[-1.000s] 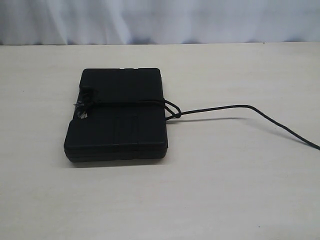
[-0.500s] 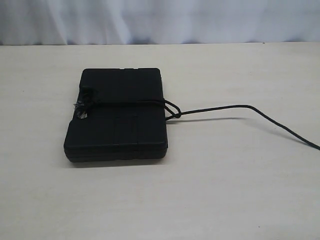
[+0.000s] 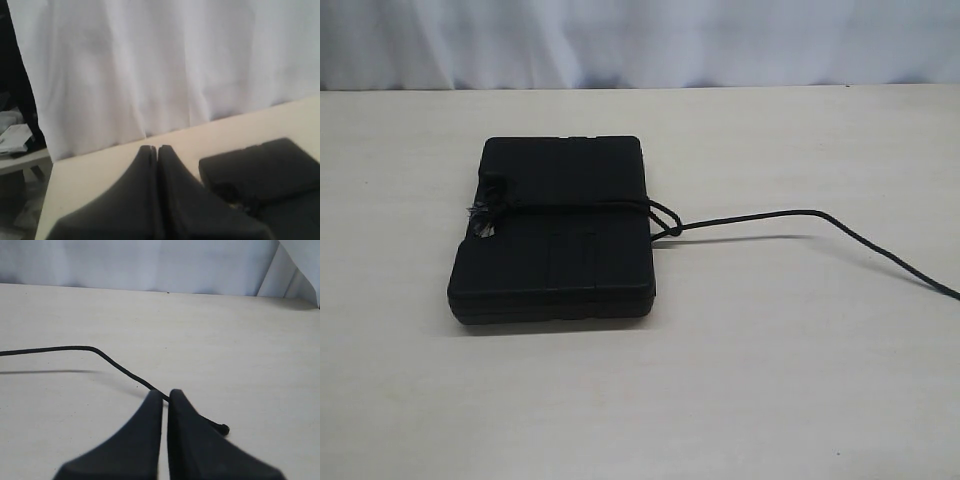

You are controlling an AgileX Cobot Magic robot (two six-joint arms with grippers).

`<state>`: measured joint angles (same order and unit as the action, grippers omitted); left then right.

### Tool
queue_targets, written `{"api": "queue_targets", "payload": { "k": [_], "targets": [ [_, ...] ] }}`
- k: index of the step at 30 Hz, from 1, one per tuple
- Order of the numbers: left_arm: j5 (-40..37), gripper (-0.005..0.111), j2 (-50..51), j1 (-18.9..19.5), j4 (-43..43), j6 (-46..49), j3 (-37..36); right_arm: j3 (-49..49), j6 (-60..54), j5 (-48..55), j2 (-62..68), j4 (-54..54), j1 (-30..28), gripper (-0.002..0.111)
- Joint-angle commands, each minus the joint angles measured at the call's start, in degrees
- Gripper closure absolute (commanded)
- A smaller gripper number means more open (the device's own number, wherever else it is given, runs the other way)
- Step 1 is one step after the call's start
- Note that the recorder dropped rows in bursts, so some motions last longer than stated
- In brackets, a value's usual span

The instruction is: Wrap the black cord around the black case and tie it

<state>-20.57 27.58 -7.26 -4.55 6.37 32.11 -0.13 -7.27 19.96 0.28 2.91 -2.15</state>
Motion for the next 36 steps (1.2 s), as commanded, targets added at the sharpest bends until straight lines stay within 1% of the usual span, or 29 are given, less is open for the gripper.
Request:
{"api": "queue_targets", "payload": {
  "k": [1, 3, 6, 8, 10, 11, 12, 15, 18, 21, 23, 26, 36],
  "targets": [
    [12.0, 0.107, -0.1, 0.0, -4.3, 0.1, -12.3, 0.1, -0.5, 0.0, -0.3, 0.1, -0.4, 0.104],
    [17.7, 0.107, -1.1, 0.0, -5.8, 0.1, -18.6, 0.1, -0.5, 0.0, -0.3, 0.1, -0.4, 0.104],
    [23.7, 0.107, -4.9, 0.0, -5.9, 0.3, -26.5, 0.1, -0.5, 0.0, -0.3, 0.1, -0.4, 0.104],
    [25.8, 0.107, -8.8, 0.0, -5.9, 0.4, -30.9, 0.1, -0.5, 0.0, -0.3, 0.1, -0.4, 0.104],
    [26.2, 0.107, -14.1, 0.0, -5.9, 0.4, -32.1, 0.1, -0.5, 0.0, -0.3, 0.1, -0.4, 0.104],
    [20.6, 0.107, -17.0, 0.0, -5.4, -0.2, -32.1, 0.1, -0.5, 0.0, -0.3, 0.1, -0.4, 0.104],
    [17.5, 0.107, -19.7, 0.0, -4.7, -0.7, -32.1, 0.1, -0.5, 0.0, -0.3, 0.1, -0.4, 0.104],
    [11.0, 0.107, -26.7, 0.0, -4.0, -1.1, -32.1, 0.1, -0.5, 0.0, -0.3, 0.1, -0.4, 0.104],
    [6.4, 0.107, -27.6, 0.0, -1.9, -1.3, -32.1, 0.1, -0.5, 0.0, -0.3, 0.1, -0.4, 0.104],
    [4.9, 0.107, -27.6, 0.7, -1.9, -3.5, -32.1, 0.1, -0.5, 0.0, -0.3, 0.1, -0.4, 0.104],
    [3.2, 0.107, -27.6, 2.5, -1.9, -5.6, -32.1, 0.1, -0.5, 0.0, -0.3, 0.1, -0.4, 0.104],
    [2.9, 0.107, -27.6, 4.9, -1.9, -6.9, -32.1, 0.1, -0.5, 0.0, -0.3, 0.1, -0.4, 0.104],
    [2.4, 0.107, -27.6, 5.1, -1.9, -8.8, -32.1, 0.1, -0.5, 0.0, -0.3, 0.1, -0.4, 0.104]
  ]
}}
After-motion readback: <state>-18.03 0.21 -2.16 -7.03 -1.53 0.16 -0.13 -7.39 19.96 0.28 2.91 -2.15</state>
